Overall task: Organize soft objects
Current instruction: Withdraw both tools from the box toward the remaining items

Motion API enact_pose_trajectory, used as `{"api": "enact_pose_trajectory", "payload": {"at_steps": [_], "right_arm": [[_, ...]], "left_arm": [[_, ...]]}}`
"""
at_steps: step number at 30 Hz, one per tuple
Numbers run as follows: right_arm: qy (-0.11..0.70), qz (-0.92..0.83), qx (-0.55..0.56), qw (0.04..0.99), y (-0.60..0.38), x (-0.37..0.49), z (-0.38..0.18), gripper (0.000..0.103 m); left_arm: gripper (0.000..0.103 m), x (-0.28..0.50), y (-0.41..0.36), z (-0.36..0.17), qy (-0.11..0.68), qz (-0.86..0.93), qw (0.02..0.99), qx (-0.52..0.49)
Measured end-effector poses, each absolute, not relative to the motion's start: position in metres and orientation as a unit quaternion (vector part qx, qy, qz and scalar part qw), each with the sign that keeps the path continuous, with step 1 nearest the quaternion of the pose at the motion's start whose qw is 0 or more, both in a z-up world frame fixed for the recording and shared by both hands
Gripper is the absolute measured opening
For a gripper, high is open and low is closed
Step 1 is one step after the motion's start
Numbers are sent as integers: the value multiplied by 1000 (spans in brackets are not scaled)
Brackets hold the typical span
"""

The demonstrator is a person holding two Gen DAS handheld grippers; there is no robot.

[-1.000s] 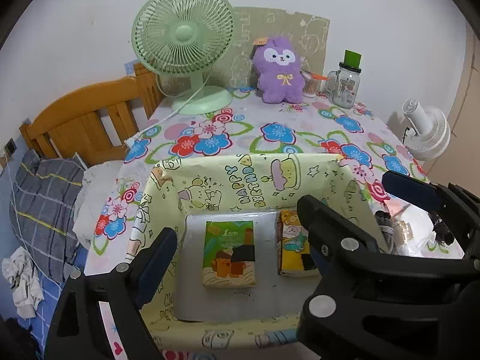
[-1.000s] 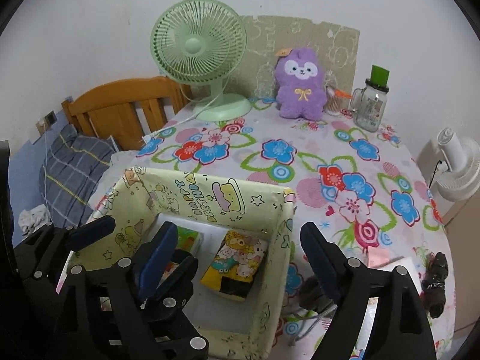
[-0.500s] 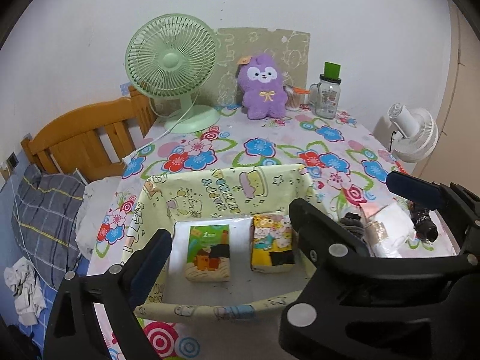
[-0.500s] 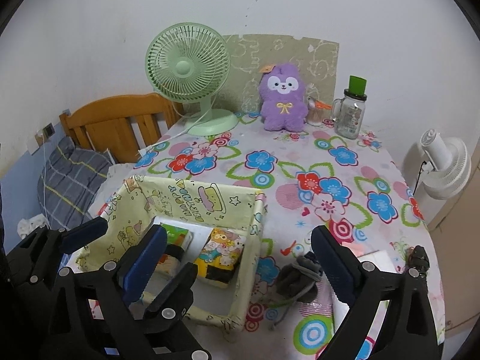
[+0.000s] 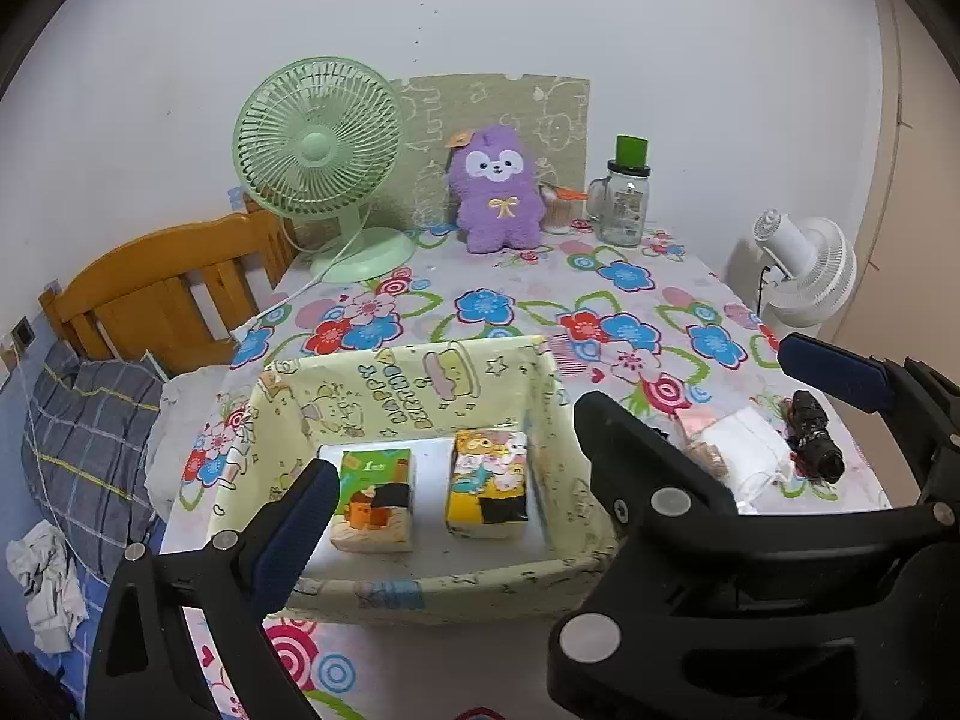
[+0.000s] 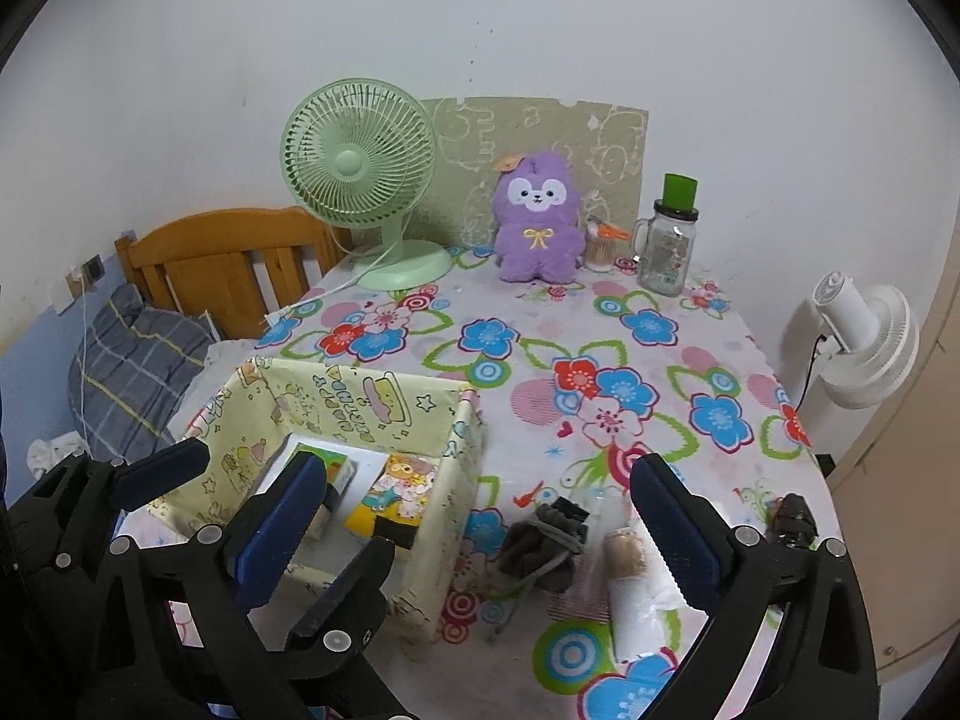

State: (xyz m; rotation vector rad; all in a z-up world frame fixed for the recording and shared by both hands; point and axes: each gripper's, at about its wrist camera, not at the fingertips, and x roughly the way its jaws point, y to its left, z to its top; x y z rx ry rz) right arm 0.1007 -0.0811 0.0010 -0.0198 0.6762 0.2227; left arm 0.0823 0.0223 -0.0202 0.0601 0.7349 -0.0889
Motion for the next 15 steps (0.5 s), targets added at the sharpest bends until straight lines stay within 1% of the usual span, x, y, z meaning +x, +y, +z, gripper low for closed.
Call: {"api": "enact_pose_trajectory", "payload": {"at_steps": [8,15], "right_arm": [[326,99,-8,940,-99,91,6,102],[303,68,-27,950,-113,79,12,102]], "left_arm": [[100,75,6,-15,354,-53,933,33],[100,68,-10,-14,350,-64,934,38]]}}
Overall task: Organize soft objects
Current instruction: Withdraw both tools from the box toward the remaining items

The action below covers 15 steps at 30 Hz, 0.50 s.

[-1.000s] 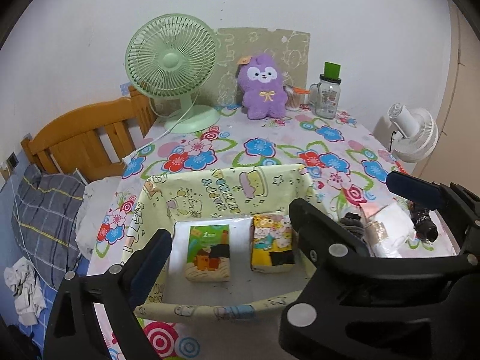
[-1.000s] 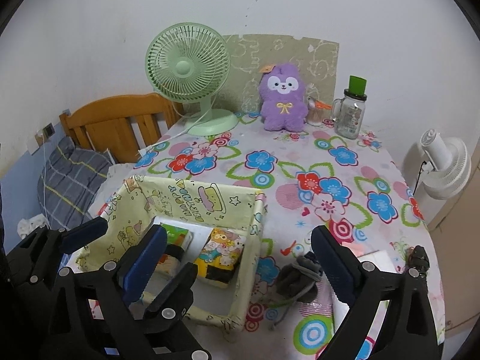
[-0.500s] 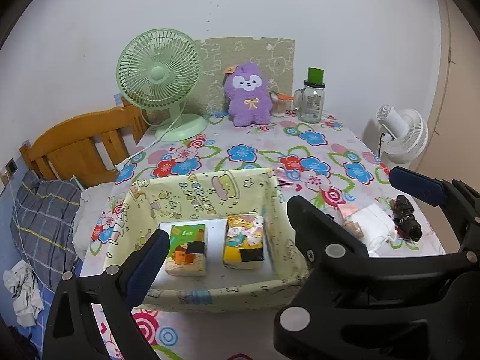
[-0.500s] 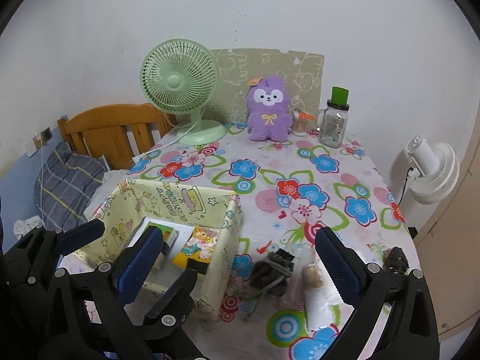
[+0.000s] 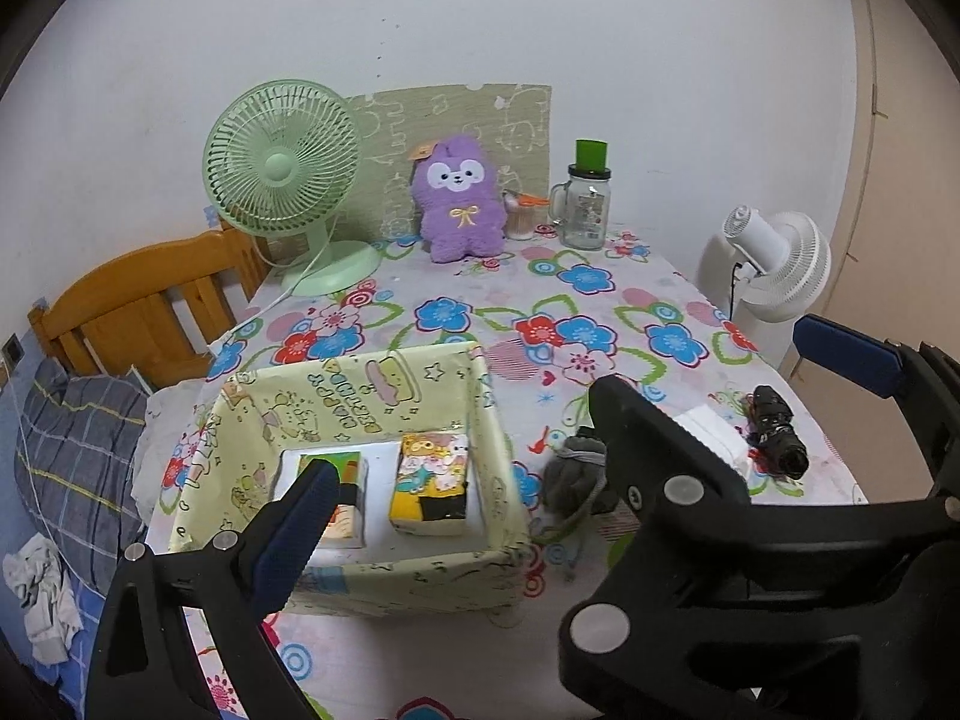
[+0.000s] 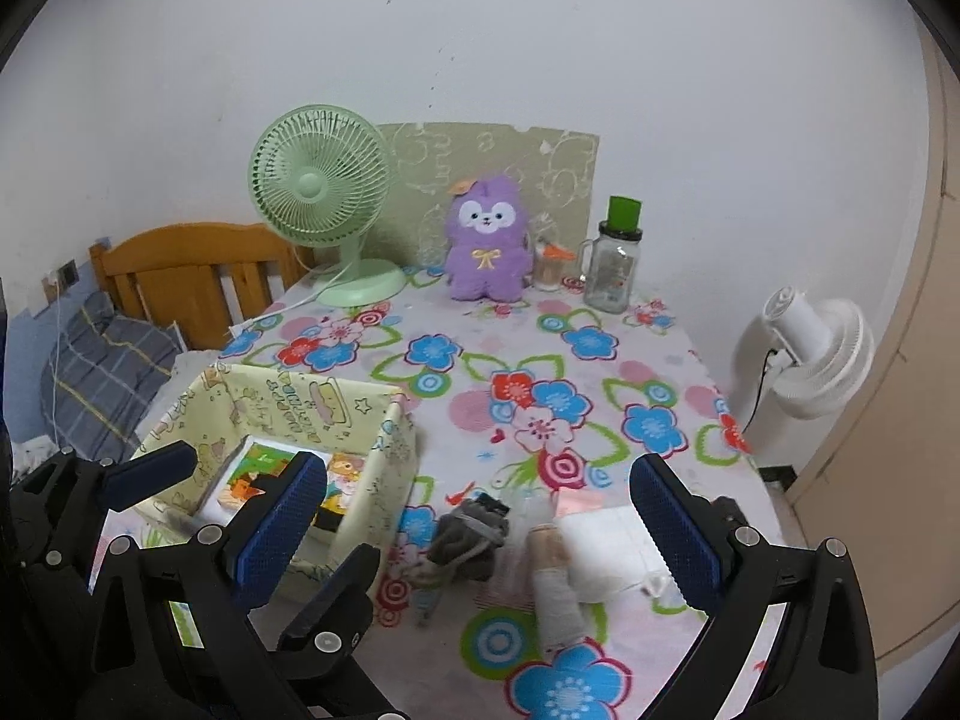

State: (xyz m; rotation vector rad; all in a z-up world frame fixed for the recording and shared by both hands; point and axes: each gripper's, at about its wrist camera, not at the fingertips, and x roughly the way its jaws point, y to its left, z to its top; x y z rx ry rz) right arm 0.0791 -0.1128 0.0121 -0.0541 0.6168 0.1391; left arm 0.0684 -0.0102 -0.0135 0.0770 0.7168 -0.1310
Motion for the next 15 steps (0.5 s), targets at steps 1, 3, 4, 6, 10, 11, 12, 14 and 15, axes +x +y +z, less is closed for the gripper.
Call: {"api": "enact_pose_trajectory", "payload": {"at_steps": [1,3,4,6,10,11,12,14,15], "right_arm": [[303,67,-25,950,-116,78,12,102],[302,65,-24,951,-121,75,12,102],[302,65,-23,951,-123,74,12,102],[303,63,-20,951,-127,73,12,102],[305,56,-16,950,-136,70,10,102],[306,54,-16,950,-138,70,9,102],[308,50,-16,950,-141,69,9,102],[309,44,-15,950,-146,68,8,102],[309,42,-15,950,-148,67,8,102]], "left_arm": [[100,67,-13,-13,349,-66,934,39],[99,65,-17,-13,348,-68,934,40],[100,65,-20,-13,348,-69,934,40],[100,63,-24,-13,347,-72,934,41],[100,62,-34,-14,346,-76,934,44],[100,61,-36,-14,345,-78,934,45],[99,61,-39,-14,346,-80,934,47],[99,60,-45,-14,345,-83,934,50],[99,59,-47,-14,344,-85,934,50]]}}
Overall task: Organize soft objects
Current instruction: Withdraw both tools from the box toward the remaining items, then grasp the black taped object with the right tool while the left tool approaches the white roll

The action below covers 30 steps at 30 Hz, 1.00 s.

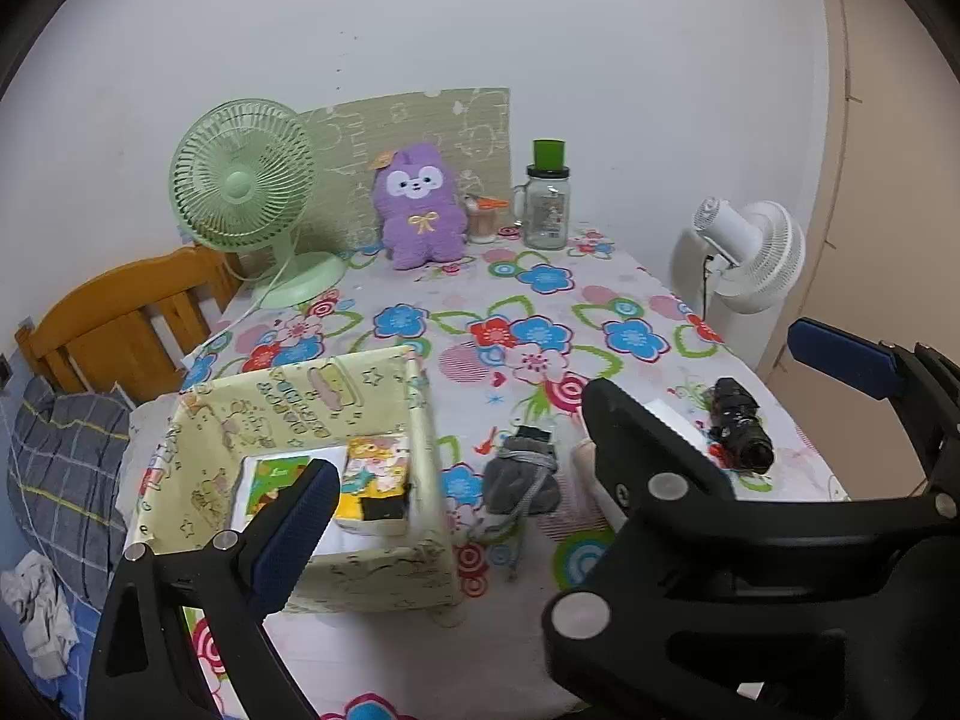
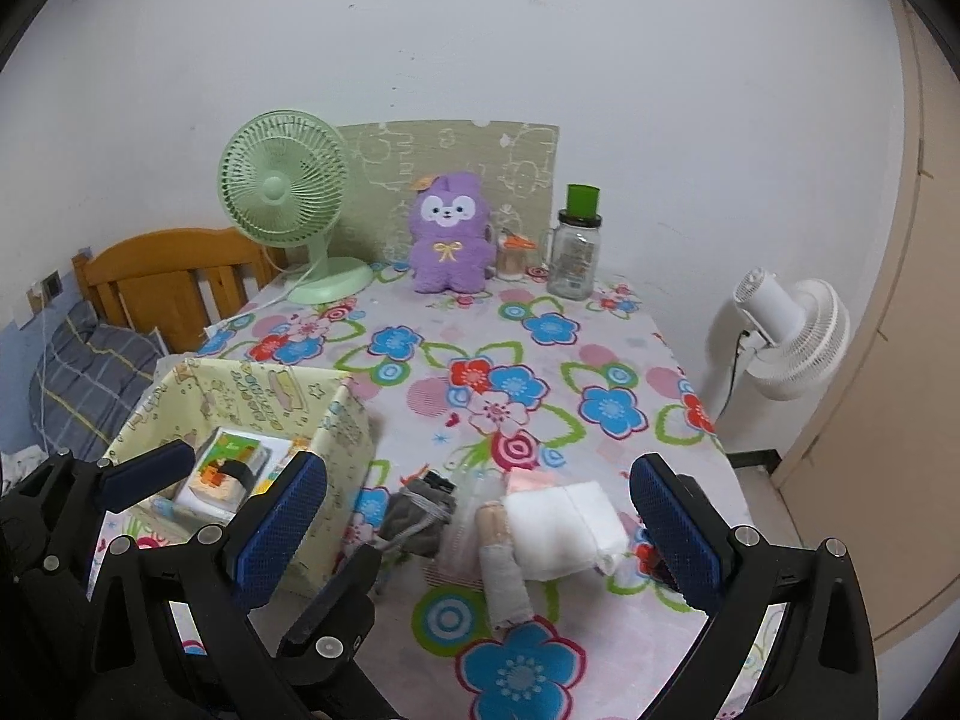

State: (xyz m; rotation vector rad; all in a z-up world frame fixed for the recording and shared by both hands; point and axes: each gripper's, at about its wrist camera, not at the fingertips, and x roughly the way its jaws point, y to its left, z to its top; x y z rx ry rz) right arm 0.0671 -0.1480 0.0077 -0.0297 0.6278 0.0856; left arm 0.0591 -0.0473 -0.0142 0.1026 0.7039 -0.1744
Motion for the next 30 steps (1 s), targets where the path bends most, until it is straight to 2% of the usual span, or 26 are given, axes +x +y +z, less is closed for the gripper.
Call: {"api": "enact_pose_trajectory", "payload": {"at_steps": [30], "right_arm": [[302,-11,8,953,-235,63,-9,99]], "left_arm": [[99,59,-134,-19,330,-149,928,84]]}}
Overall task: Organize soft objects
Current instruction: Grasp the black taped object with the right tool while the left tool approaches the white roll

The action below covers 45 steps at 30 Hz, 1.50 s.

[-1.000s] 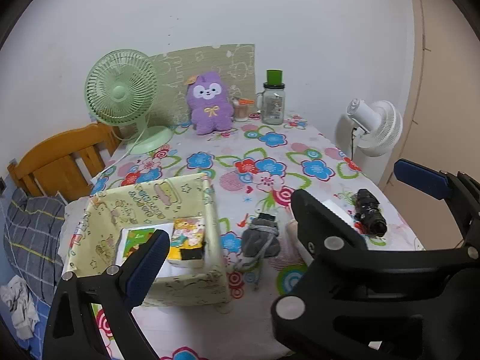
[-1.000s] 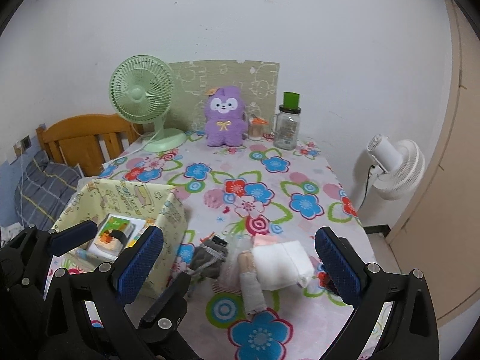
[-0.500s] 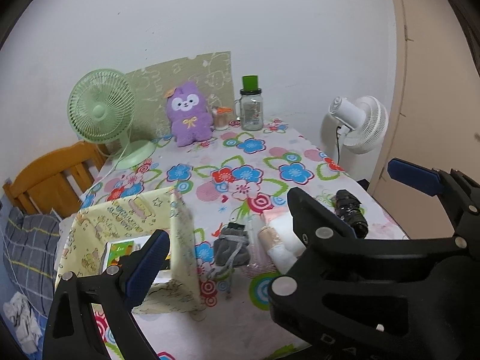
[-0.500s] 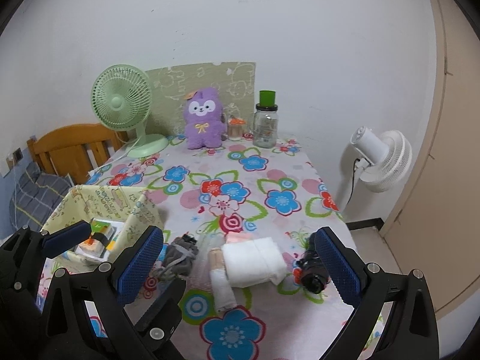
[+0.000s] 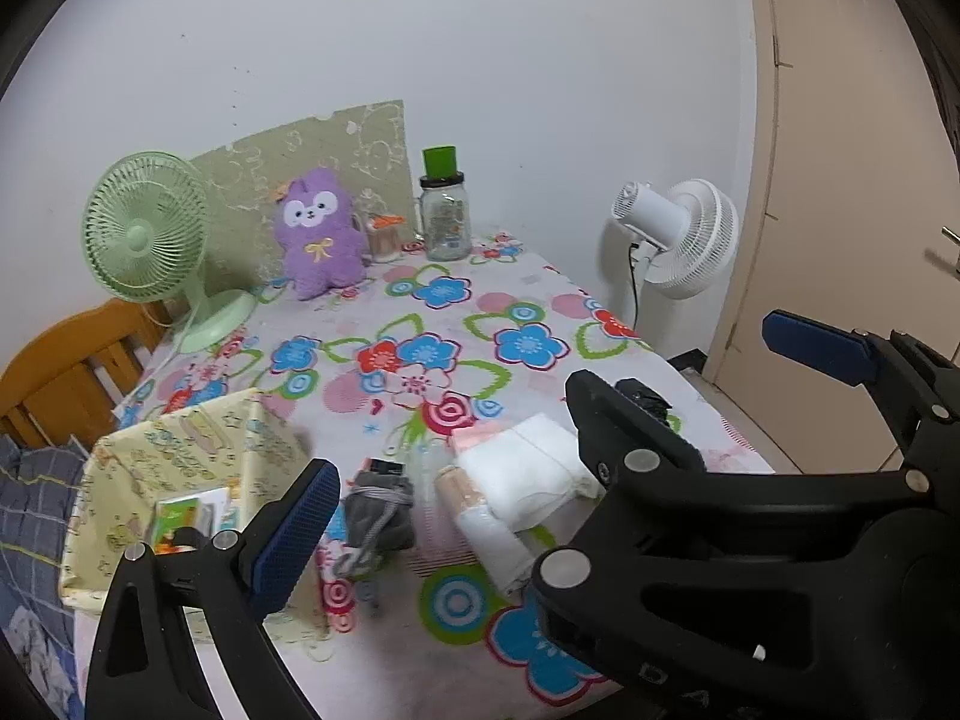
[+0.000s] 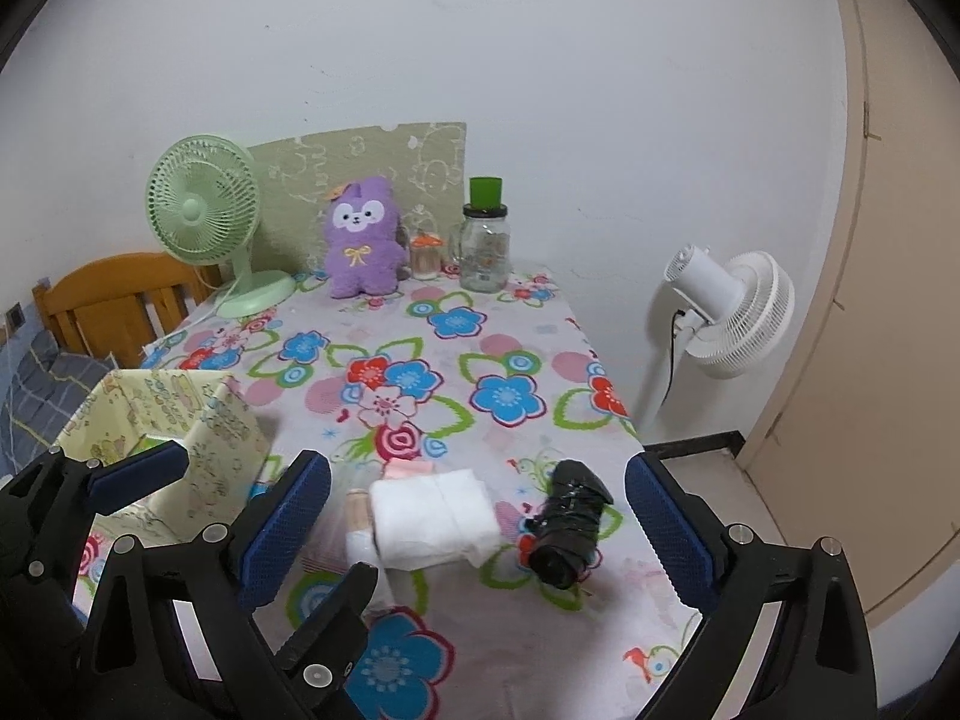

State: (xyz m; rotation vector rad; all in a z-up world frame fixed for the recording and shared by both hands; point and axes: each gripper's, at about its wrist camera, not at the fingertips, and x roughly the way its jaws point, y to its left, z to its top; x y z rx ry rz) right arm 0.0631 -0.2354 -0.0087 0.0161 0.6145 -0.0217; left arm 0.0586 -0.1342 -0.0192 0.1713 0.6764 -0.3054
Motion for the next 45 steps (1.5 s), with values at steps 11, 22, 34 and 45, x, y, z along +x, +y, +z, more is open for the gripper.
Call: {"api": "enact_pose_trajectory", "payload": {"at_steps": [11,22,34,45], "right_arm": [[324,-16,19,946,-265,77,-36,94],[356,-20,38,933,-283,103,-68,85],[392,-34,53,918,-302,126,-100,78],[434,-29,65,898,-304,145,-133,61]], "left_arm": [[99,79,-152,-45,345,-161,922,73],[98,102,-157,-71,369,-153,914,65],[98,120,-165,-97,398,-146,903,69],[98,133,-164,-116,422,-135,894,70]]}}
